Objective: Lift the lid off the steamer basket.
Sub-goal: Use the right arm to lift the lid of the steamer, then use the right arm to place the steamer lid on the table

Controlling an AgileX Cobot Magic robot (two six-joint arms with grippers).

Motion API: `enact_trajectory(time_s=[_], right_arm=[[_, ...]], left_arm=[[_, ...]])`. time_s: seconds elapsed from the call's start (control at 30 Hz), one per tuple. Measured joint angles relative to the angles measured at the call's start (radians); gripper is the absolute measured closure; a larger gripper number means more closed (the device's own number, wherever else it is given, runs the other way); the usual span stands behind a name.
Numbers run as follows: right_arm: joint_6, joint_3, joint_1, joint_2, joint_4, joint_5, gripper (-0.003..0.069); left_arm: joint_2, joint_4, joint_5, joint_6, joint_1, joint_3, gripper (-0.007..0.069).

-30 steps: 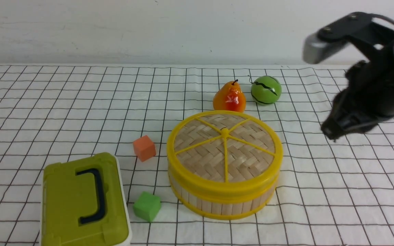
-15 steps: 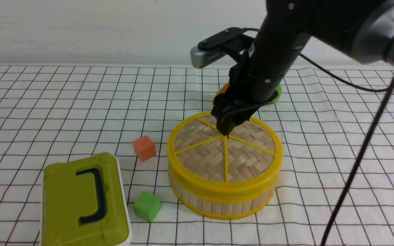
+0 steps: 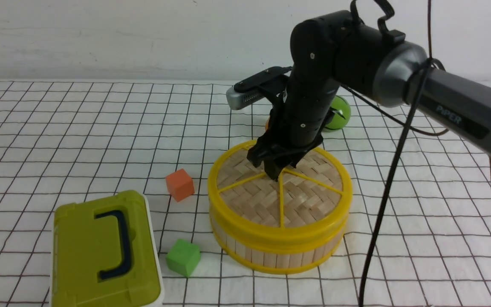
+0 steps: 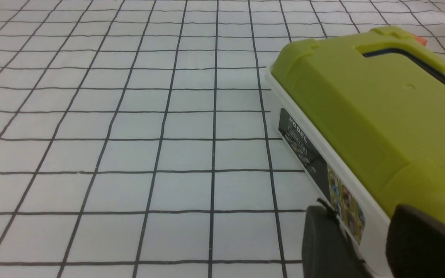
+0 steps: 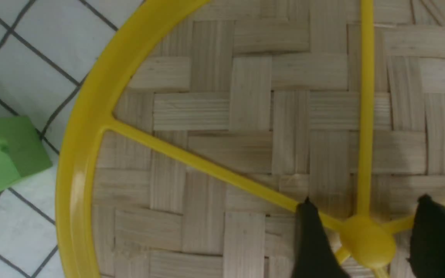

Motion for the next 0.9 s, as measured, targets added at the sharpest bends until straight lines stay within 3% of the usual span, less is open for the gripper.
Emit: enact_trajectory(time_s=[0.13,0.17,0.23,0.6,0.8,0.9], right_arm=[[0.003,-0.003,0.0,0.001,0.002,0.002,0.0465],[0.003,-0.003,0.0,-0.001,0.003,0.005,0.0528],[0.006,-0.003,0.0,-0.005,0.003,0.008,0.0562],[-0.007,0.012,-0.038,-0.278,-0.03,0.063,0.0552],[-0.009,0.205,-0.179,-0.504,-0.037,0.063,0.0552],[0.004,0.414,-0.282,-0.634,-0.053,0.018,0.0552]], left_arm=[[0.0,0.0,0.0,0.0,0.0,0.0,0.0386],[0.0,0.0,0.0,0.0,0.0,0.0,0.0386],[0.0,0.0,0.0,0.0,0.0,0.0,0.0386],[0.0,0.0,0.0,0.0,0.0,0.0,0.0386],[0.0,0.0,0.0,0.0,0.0,0.0,0.0386],[0.0,0.0,0.0,0.0,0.0,0.0,0.0386]])
